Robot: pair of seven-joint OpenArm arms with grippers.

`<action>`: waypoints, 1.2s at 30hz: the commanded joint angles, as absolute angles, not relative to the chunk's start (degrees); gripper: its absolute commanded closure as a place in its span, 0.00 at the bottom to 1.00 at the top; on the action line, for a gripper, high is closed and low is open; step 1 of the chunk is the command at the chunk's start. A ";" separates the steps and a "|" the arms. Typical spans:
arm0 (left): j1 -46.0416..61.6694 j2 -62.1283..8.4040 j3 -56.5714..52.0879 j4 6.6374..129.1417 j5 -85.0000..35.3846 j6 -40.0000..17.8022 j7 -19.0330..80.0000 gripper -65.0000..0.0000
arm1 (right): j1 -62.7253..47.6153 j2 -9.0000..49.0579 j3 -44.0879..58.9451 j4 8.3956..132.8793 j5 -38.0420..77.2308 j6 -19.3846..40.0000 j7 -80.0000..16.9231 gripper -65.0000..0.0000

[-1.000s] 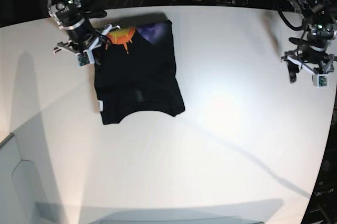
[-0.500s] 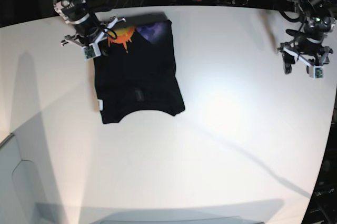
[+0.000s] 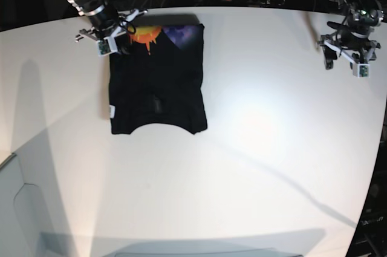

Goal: Fold the T-shirt properly

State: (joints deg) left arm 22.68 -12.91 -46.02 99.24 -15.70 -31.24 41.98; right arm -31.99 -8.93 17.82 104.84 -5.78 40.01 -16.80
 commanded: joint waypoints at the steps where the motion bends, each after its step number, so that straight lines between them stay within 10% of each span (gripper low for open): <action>1: 22.46 -13.85 -46.37 100.09 -16.31 -30.99 40.66 0.31 | -32.40 -9.00 17.98 105.71 -5.93 40.00 -16.13 1.00; 12: 26.77 -12.00 -46.37 100.88 -16.31 -30.99 40.66 0.35 | -33.63 -9.00 20.62 109.14 -0.04 40.00 -13.41 1.00; 21: 34.77 -10.07 -46.46 104.75 -16.31 -30.99 40.66 1.00 | -39.52 -9.00 21.41 114.95 -0.04 40.00 -13.49 1.00; 36: 52.35 -0.40 -51.03 107.74 -15.69 -40.00 40.40 1.00 | -55.34 -9.00 22.99 113.71 -0.40 40.00 -14.81 1.00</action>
